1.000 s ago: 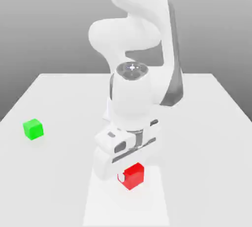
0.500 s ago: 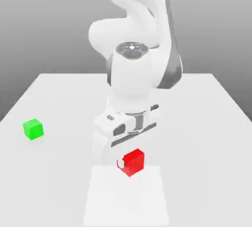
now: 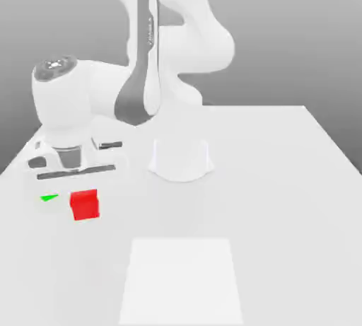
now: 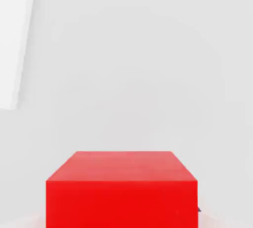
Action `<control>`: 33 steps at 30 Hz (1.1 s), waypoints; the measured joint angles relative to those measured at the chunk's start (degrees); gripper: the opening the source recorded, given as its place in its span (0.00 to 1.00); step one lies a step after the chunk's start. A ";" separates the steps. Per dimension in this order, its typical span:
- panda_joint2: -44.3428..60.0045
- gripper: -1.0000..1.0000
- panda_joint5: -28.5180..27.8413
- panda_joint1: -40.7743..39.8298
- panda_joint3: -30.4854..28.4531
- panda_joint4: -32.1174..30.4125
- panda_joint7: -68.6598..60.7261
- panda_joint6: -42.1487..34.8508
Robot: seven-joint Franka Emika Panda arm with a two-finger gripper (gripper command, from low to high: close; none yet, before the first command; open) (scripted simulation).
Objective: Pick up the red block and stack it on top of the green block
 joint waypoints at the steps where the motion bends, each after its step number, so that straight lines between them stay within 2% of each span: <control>1: -0.94 0.00 -1.25 -1.88 -1.00 -0.09 0.15 -0.40; 9: -11.13 0.00 -11.50 -19.15 -8.41 -0.93 1.91 -2.57; 18: -5.68 0.00 -8.11 -17.26 -11.37 -0.96 -1.00 3.16; 22: -2.23 0.00 -3.44 -14.85 -12.77 -1.10 -4.28 6.14; 25: 0.62 0.00 2.33 -12.56 -13.50 -1.26 -8.30 8.37; 29: 4.77 0.00 14.12 -11.41 -11.44 -1.34 -16.51 10.96; 33: 8.54 0.00 27.28 -14.70 -5.01 -0.97 -25.72 12.72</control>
